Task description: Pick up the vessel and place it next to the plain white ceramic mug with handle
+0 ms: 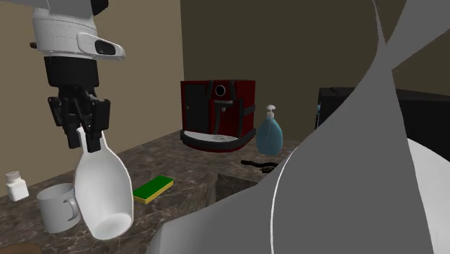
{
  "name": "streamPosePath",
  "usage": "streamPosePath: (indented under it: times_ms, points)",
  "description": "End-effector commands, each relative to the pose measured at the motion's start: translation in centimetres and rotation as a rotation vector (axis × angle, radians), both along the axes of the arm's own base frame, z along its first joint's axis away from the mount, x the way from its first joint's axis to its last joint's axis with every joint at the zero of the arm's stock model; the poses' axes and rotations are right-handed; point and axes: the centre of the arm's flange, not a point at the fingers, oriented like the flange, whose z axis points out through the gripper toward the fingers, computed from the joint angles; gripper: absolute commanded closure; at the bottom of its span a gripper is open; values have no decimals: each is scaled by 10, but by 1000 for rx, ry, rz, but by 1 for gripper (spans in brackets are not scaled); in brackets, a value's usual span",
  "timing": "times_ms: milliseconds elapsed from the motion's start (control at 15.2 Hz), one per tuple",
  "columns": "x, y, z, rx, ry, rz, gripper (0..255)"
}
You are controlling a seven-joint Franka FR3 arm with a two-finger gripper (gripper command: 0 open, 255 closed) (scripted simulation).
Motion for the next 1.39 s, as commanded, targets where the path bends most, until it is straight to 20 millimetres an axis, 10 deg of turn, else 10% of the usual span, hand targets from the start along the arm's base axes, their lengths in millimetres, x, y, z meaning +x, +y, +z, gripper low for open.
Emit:
streamPosePath:
  times_ms: [0,858,924,1320]
  points:
    - [0,0,-10,1,-1,0,255]
    - [0,0,-40,1,-1,0,255]
    - [0,0,-40,1,-1,0,0]
    - [0,0,-26,1,-1,0,0]
